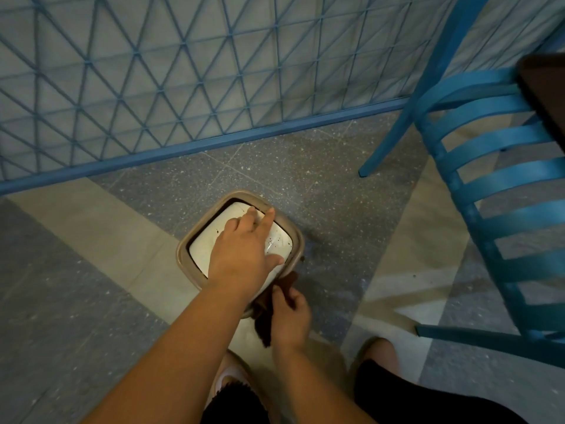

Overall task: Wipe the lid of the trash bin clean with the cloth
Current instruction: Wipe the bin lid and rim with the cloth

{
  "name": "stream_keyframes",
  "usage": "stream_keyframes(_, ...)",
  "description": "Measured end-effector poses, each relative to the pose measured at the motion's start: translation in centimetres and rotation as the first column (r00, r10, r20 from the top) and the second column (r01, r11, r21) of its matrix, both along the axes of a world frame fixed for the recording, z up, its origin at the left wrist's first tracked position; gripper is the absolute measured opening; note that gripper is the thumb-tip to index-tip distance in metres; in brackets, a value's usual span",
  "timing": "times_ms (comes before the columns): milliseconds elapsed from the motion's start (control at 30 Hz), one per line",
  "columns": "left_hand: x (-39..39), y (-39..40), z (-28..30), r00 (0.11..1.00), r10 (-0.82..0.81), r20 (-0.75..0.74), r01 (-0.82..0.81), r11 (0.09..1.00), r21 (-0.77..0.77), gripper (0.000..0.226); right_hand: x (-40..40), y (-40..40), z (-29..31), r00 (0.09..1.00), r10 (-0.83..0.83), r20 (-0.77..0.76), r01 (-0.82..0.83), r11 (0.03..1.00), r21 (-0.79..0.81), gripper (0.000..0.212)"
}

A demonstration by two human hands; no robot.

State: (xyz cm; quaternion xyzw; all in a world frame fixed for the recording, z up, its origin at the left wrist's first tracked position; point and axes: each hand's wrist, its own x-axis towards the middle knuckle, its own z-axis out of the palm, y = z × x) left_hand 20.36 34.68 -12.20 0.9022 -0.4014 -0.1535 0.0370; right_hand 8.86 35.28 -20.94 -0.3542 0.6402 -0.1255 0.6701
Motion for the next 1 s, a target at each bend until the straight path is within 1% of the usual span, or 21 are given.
stream_keyframes(100, -0.1, 0.0, 0.1, 1.000, 0.000, -0.010, 0.000, 1.000, 0.003, 0.086, 0.1, -1.0, 0.0, 1.000, 0.000, 0.002, 0.000, 1.000, 0.008, 0.011)
stream_keyframes(233, -0.2, -0.1, 0.0, 1.000, 0.012, -0.003, -0.012, 1.000, -0.009, 0.085, 1.1, -5.6, 0.2, 1.000, 0.002, -0.025, -0.004, 0.997, -0.078, 0.005)
stream_keyframes(333, -0.4, -0.5, -0.2, 1.000, 0.004, 0.002, -0.004, 1.000, -0.020, 0.084, 1.6, -7.3, 0.3, 0.998, 0.009, -0.069, -0.016, 0.994, -0.108, 0.019)
stream_keyframes(433, -0.5, -0.5, -0.4, 1.000, 0.009, 0.003, -0.009, 1.000, -0.022, 0.084, 1.1, -6.1, -0.1, 0.992, 0.049, -0.112, -0.061, 0.992, -0.111, 0.017)
stream_keyframes(567, -0.1, 0.1, -0.3, 1.000, 0.013, -0.014, -0.013, 1.000, -0.025, 0.084, 0.7, -4.0, -0.1, 0.991, 0.104, -0.081, -0.107, 0.994, -0.035, 0.019)
stream_keyframes(833, 0.0, 0.2, -0.4, 1.000, 0.019, -0.021, -0.019, 1.000, -0.023, 0.083, 1.9, -7.6, 0.4, 0.997, 0.023, -0.069, -0.028, 0.998, -0.060, 0.018)
stream_keyframes(1000, 0.0, 0.4, -0.5, 1.000, 0.014, -0.004, -0.014, 0.999, -0.036, 0.083, 1.2, -2.8, 0.0, 0.998, -0.006, -0.063, 0.001, 0.997, -0.078, 0.019)
